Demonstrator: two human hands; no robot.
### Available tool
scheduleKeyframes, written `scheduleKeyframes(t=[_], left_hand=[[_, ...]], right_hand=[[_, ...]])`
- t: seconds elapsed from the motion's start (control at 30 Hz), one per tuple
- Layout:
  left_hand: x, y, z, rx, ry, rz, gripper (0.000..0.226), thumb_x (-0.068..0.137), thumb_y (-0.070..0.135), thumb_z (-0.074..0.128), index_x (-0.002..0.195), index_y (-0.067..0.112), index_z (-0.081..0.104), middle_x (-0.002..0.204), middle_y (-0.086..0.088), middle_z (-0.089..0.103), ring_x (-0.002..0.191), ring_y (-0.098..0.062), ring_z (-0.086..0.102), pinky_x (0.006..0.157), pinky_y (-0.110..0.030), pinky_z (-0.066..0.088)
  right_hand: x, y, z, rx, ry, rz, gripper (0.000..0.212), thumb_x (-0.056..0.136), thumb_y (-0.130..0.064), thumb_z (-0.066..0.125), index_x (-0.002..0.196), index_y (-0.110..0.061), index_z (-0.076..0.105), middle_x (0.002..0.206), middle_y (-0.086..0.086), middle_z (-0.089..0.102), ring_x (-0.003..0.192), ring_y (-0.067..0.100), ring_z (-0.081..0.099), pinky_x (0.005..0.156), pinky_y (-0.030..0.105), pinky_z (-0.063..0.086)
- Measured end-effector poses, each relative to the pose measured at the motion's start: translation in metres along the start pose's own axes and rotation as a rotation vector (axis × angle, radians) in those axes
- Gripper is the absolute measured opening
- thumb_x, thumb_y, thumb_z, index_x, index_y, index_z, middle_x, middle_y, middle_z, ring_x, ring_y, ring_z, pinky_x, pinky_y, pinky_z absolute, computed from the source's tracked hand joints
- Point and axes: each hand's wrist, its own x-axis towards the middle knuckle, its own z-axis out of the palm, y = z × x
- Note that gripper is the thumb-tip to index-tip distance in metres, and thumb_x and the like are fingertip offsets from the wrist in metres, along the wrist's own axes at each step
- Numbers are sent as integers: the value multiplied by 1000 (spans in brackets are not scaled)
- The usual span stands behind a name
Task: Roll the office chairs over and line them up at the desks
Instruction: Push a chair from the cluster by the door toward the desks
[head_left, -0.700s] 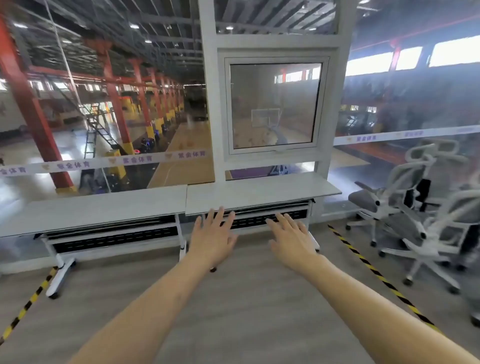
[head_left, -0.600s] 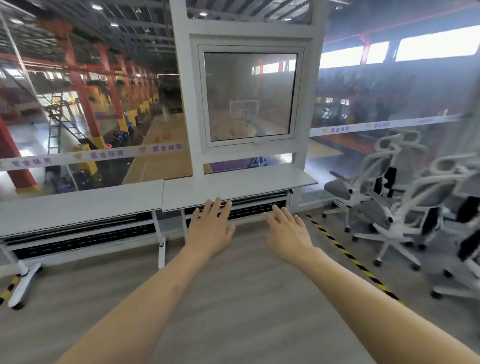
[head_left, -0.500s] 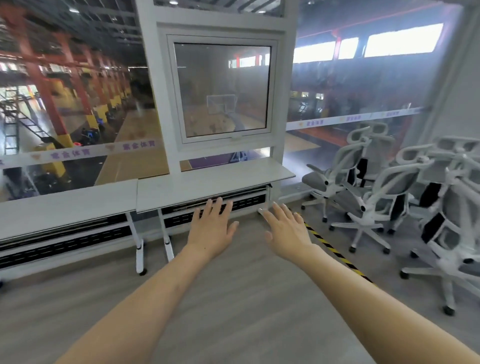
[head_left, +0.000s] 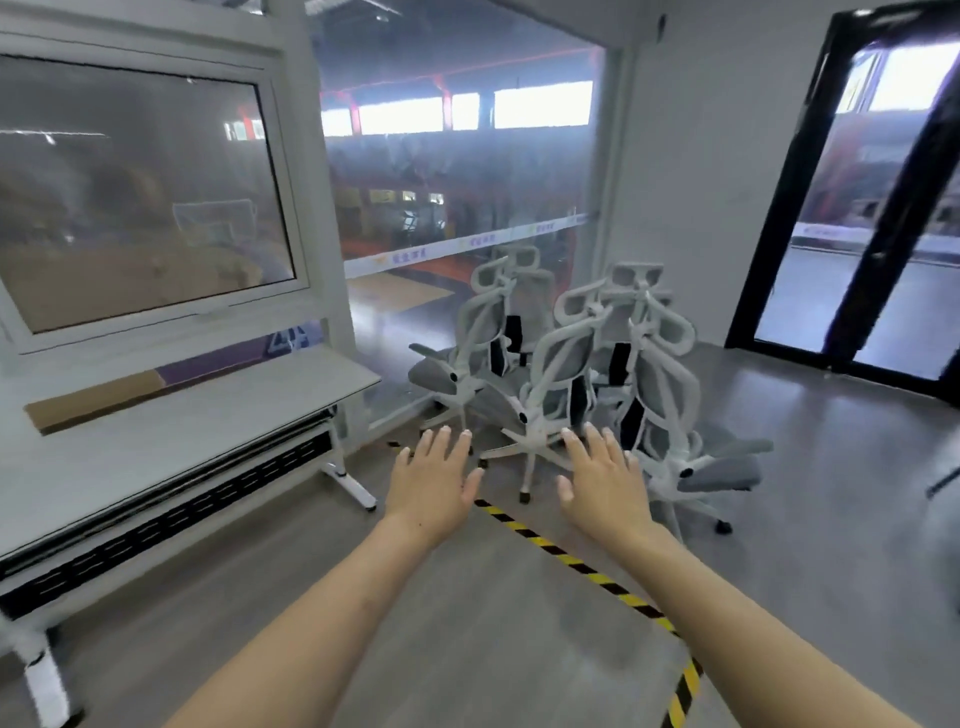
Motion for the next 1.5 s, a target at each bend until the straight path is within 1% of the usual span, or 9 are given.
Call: scheduleKeyframes(t=[0.13, 0.27, 0.6, 0.77, 0.87, 1.0, 1.23, 1.4, 1.5], left_hand=[[80, 47, 27, -32, -30, 101, 65, 109, 56, 24, 166, 28, 13, 173, -4, 17, 160, -26, 13, 125, -49, 22], [159, 73, 46, -58, -16, 171, 64, 109, 56, 27, 166, 28, 19, 172, -4, 22, 159, -25, 17, 125, -48, 23], [403, 89, 123, -89, -72, 326, 66, 107, 58, 27, 165, 27, 20, 171, -6, 25, 158, -26, 18, 124, -48, 24], [544, 110, 148, -104, -108, 421, 67, 107, 59, 26, 165, 26, 20, 170, -4, 26, 158, -26, 19, 123, -48, 26], [600, 129, 172, -120, -174, 470, 67, 107, 59, 27, 165, 26, 19, 171, -3, 24, 159, -25, 18, 124, -47, 24], [674, 154, 204, -110, -195, 543, 68, 107, 60, 25, 166, 28, 18, 171, -3, 24, 159, -23, 17, 123, -47, 26], [804, 198, 259, -100, -292, 589, 69, 107, 59, 24, 166, 25, 15, 173, -3, 18, 160, -22, 8, 125, -49, 24], [892, 233, 293, -56, -309, 632, 68, 107, 59, 25, 165, 25, 17, 171, -5, 23, 158, -24, 17, 123, -49, 27], [935, 248, 310, -21, -345, 710, 67, 108, 56, 28, 165, 23, 18, 172, -7, 20, 159, -26, 13, 125, -49, 24]], right_hand=[[48, 65, 9, -7, -7, 95, 66, 102, -41, 50, 160, -27, 22, 169, 7, 19, 156, 30, 12, 121, 53, 24], [105, 104, 25, -13, -3, 132, 65, 103, -40, 50, 161, -25, 25, 168, 9, 21, 156, 31, 13, 120, 50, 25], [306, 171, 91, -63, -44, 259, 63, 100, -41, 49, 157, -24, 29, 163, 8, 30, 153, 29, 18, 118, 50, 30], [410, 205, 104, -46, -37, 373, 60, 102, -38, 49, 157, -26, 30, 164, 6, 28, 154, 27, 17, 119, 47, 27], [455, 233, 118, -38, -59, 438, 59, 100, -41, 49, 155, -29, 32, 163, 6, 30, 153, 27, 19, 118, 48, 31], [511, 275, 139, -34, -84, 496, 60, 103, -40, 46, 159, -26, 27, 167, 8, 22, 156, 29, 14, 119, 48, 27], [611, 358, 184, -33, -125, 560, 61, 104, -41, 43, 160, -25, 23, 167, 10, 20, 156, 30, 14, 120, 48, 26], [679, 407, 217, -22, -166, 585, 63, 103, -42, 44, 160, -25, 23, 168, 10, 18, 157, 30, 10, 122, 48, 23], [709, 427, 238, -19, -173, 626, 63, 102, -41, 44, 160, -26, 22, 170, 8, 14, 157, 29, 9, 123, 48, 21]])
